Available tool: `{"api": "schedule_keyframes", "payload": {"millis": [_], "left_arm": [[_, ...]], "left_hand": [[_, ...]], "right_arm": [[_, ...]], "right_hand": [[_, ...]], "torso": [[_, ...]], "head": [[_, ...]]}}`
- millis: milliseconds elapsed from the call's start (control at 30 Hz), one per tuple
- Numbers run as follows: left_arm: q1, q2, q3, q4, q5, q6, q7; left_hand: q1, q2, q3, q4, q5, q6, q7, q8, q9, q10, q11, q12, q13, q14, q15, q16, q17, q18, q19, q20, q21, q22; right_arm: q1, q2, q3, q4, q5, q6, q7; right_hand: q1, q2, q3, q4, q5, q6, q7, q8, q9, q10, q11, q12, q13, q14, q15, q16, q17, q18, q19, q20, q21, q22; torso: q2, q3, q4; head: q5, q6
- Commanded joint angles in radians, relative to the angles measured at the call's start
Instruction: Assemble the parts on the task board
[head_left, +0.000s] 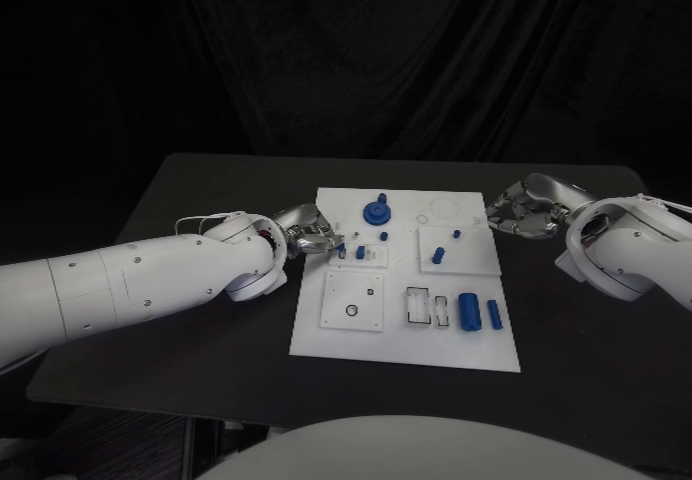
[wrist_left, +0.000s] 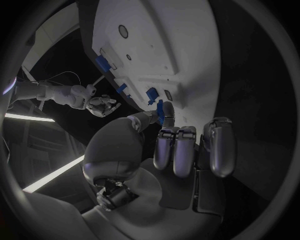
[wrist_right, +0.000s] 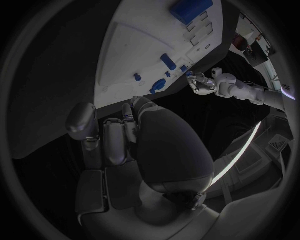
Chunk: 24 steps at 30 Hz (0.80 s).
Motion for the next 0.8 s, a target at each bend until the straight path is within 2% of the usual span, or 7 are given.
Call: {"api": "schedule_keyframes", "payload": {"millis": [33,400,800], "left_arm": [[-0.004,0.005,0.001,-0.004,-0.019,0.051,-0.029],[-0.010,0.026,0.001,-0.025,-0.021,0.052,-0.027],[-0.016,0.036,0.001,-0.034,-0.021,0.052,-0.018]], "left_hand": [[0.010,0.000,-0.011,0.002,0.008,0.011,0.001,-0.005,-0.001,0.104,-0.005,0.003,0.263,0.104,-0.005,0.003,0.264,-0.009,0.003,-0.003,0.007,0.205],[0.015,0.002,-0.022,0.008,0.019,0.011,0.001,-0.007,-0.002,0.104,-0.006,0.003,0.263,0.104,-0.006,0.003,0.264,-0.009,0.003,-0.003,0.008,0.205],[0.020,0.005,-0.025,0.009,0.024,0.009,0.001,-0.009,-0.003,0.104,-0.006,0.003,0.263,0.104,-0.006,0.003,0.264,-0.009,0.003,-0.004,0.008,0.205]], "right_arm": [[-0.002,0.000,0.001,0.001,0.004,-0.009,0.004],[-0.002,-0.002,0.001,0.001,0.005,-0.007,0.003],[-0.002,-0.005,0.001,0.005,0.007,-0.005,0.001]], "right_hand": [[-0.010,0.000,0.006,-0.001,0.004,0.000,0.004,-0.004,0.000,-0.009,0.001,-0.006,-0.002,0.010,0.007,-0.003,0.001,0.016,-0.006,0.000,-0.006,0.110],[-0.010,0.000,0.006,-0.001,0.004,0.000,0.004,-0.004,0.000,-0.009,0.001,-0.006,-0.002,0.010,0.007,-0.003,0.001,0.016,-0.006,0.000,-0.006,0.110],[-0.011,0.000,0.007,-0.001,0.005,0.001,0.004,-0.004,0.000,-0.010,0.001,-0.006,-0.003,0.010,0.007,-0.003,0.000,0.016,-0.006,0.000,-0.007,0.110]], "torso": [[0.001,0.0001,0.0008],[0.000,0.0001,0.0002],[0.001,-0.0004,0.0008]], "head": [[-0.001,0.000],[0.003,0.000],[-0.001,0.000]]}}
